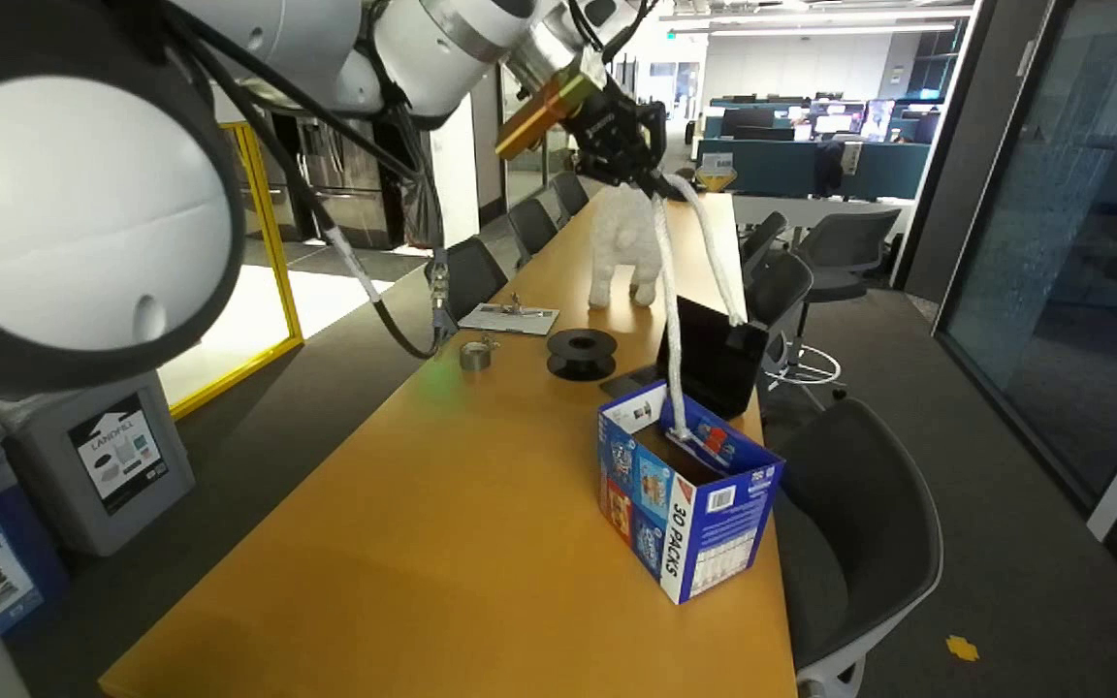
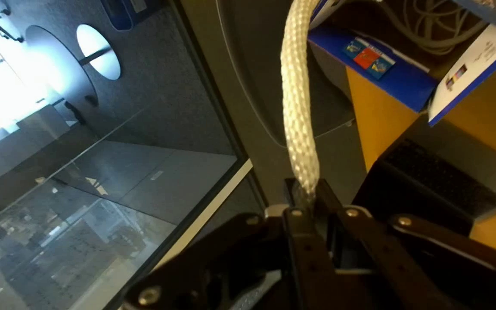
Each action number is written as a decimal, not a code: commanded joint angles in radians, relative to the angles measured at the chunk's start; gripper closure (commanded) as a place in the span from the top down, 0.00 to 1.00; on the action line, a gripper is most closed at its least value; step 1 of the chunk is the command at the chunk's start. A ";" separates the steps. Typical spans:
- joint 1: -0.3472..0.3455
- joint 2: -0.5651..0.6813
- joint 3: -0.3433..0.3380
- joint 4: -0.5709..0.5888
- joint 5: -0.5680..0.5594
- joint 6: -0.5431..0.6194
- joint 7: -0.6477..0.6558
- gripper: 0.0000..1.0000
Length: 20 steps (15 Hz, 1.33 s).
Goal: Put the ropes inside the blue box.
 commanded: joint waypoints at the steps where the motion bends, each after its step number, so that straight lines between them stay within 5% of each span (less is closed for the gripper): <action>1: -0.020 0.084 0.032 0.163 -0.053 -0.053 0.048 0.08; 13: -0.041 0.245 -0.002 0.092 -0.026 0.112 0.176 0.08; 20: -0.108 0.247 0.016 0.003 0.143 0.247 0.038 0.08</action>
